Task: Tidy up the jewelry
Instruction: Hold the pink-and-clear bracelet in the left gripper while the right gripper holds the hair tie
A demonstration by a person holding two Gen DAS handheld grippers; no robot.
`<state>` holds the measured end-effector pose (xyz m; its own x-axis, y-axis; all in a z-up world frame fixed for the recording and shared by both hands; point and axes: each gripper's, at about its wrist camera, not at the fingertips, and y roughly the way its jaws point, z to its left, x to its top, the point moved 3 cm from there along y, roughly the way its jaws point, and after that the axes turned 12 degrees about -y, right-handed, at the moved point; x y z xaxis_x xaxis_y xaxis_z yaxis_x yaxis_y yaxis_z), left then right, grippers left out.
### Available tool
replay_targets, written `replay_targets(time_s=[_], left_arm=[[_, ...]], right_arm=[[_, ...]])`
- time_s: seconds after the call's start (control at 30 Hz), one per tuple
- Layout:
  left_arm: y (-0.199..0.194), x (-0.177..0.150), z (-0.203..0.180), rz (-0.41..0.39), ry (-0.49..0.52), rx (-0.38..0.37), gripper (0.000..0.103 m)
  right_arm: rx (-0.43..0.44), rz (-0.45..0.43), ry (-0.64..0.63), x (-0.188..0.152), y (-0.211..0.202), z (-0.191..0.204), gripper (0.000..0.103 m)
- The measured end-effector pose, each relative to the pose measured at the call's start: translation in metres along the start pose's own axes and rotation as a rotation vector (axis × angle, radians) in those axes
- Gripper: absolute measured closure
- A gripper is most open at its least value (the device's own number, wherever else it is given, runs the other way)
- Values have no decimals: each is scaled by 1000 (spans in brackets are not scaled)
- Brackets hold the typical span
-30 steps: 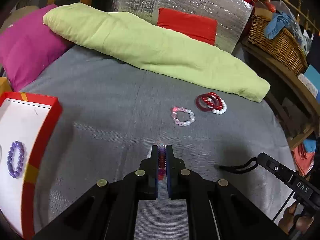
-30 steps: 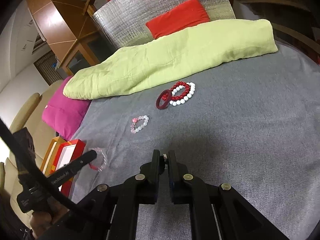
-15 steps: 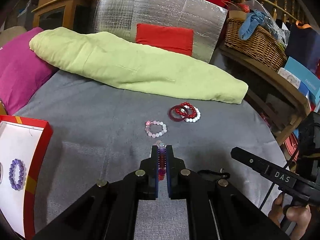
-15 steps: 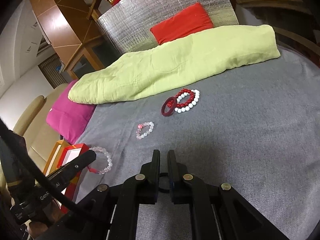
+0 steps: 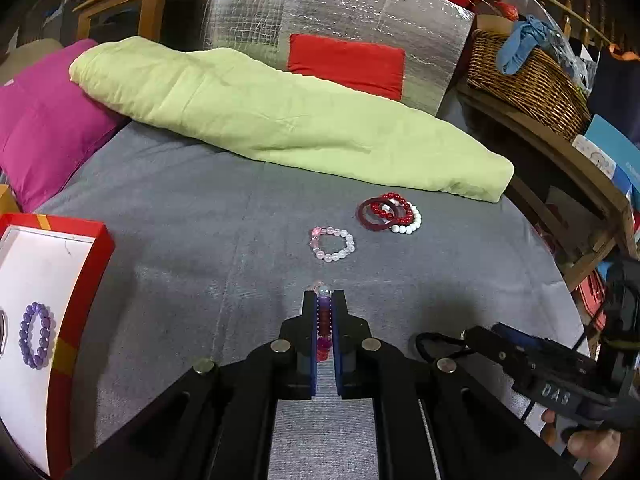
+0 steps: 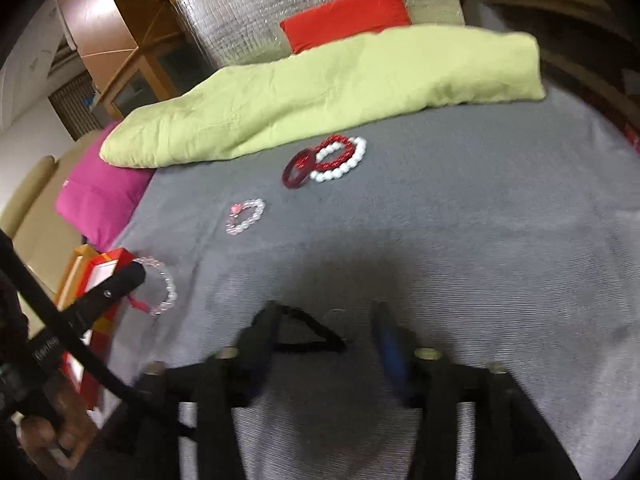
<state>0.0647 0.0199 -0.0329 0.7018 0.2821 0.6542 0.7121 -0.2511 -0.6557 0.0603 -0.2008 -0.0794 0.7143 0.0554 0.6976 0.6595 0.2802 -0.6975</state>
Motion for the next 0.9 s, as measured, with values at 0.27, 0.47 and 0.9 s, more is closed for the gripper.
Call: replay_targets(time_s=[0.27,0.47,0.9], left_arm=[[-5,3,9,-6,-29,-12,96],[-5,3,9,-12,-23,-7,96],[5,-3,-2,-13,22,27,96]], right_arm=[[-116,44,-77,-10,22,9,68],[-76,34,-68,-10,19,9,81],[23,-96,-12,7,-11,11,82]])
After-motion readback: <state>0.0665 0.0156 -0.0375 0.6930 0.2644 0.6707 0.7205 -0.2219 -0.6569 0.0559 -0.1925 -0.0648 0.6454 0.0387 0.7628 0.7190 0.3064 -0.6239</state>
